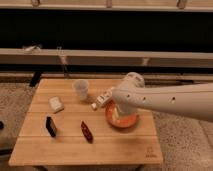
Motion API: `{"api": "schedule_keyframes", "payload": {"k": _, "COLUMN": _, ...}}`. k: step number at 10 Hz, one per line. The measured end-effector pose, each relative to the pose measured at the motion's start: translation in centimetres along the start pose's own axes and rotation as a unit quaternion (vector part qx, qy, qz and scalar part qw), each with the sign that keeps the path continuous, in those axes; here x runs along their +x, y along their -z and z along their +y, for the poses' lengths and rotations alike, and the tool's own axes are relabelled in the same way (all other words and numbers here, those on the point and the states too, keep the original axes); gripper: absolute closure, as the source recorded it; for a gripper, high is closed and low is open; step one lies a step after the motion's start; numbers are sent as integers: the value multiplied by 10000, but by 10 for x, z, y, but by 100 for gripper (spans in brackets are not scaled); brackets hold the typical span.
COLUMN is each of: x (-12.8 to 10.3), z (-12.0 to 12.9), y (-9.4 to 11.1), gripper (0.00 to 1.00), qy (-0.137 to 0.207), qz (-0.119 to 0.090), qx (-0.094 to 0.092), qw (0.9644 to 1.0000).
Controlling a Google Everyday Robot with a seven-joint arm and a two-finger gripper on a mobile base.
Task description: Knock the eraser over
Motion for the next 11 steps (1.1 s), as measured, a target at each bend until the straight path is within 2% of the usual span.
{"api": "schedule_keyframes", "payload": {"k": 2, "x": 3, "z": 38, "y": 5, "gripper": 20, "qy": 311, "qz": -47, "qx": 72, "qw": 9995}}
{"api": "schedule_keyframes", "payload": {"k": 5, "x": -15, "z": 98, "y": 1, "gripper": 20, "qy": 908, "qz": -33, "qx": 124, "qw": 9958}}
{"api": "schedule_keyframes", "payload": {"k": 8, "x": -27, "z": 145, "y": 1, "gripper": 20, "qy": 1403, "qz": -107, "qx": 150, "qw": 9899}}
{"api": "schedule_keyframes", "payload": {"k": 9, "x": -29, "z": 167, "y": 2, "gripper": 20, "qy": 1639, "qz": -164, "qx": 159, "qw": 9862}}
{"api": "schedule_keyframes", "payload": {"k": 11, "x": -32, "z": 189, "y": 4, "gripper": 20, "qy": 1897, "qz": -252, "qx": 169, "qw": 9814}}
